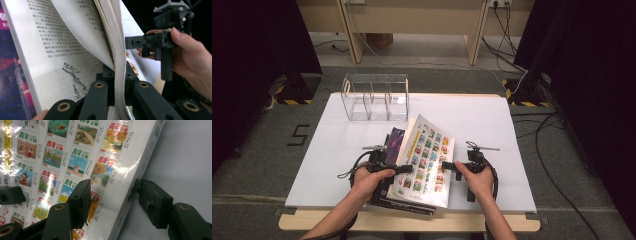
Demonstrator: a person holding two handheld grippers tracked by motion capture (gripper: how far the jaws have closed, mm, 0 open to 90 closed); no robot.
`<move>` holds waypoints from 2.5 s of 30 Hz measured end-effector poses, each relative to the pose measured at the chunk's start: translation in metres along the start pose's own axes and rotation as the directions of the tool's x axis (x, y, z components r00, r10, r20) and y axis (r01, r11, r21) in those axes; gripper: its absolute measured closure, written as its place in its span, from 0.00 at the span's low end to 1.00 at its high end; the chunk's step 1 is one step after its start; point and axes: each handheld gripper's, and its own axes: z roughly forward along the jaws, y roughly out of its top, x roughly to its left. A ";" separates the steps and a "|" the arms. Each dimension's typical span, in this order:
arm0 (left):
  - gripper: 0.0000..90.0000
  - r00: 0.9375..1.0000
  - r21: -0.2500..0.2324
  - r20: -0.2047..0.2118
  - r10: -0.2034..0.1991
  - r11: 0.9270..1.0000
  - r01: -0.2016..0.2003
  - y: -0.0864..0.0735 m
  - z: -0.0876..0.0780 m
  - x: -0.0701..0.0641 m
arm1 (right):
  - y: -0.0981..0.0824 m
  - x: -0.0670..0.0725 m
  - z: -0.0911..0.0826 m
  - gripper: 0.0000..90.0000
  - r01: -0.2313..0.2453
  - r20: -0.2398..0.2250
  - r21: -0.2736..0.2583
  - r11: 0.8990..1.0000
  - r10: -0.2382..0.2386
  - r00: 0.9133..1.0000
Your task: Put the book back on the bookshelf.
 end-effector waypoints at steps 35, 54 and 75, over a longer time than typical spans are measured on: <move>0.92 0.982 0.115 -0.113 -0.150 0.980 0.162 0.006 -0.006 0.022 | 0.061 0.008 0.017 0.71 0.021 -0.062 0.035 0.999 -0.019 0.998; 0.92 0.984 0.130 -0.113 -0.138 0.980 0.152 0.007 -0.009 0.025 | 0.083 -0.002 0.026 0.77 -0.035 -0.126 0.049 0.998 0.041 0.991; 0.52 0.943 -0.031 -0.331 -0.035 0.999 0.026 0.001 -0.076 0.019 | 0.087 0.023 0.005 0.82 -0.019 -0.171 0.006 1.000 0.020 0.985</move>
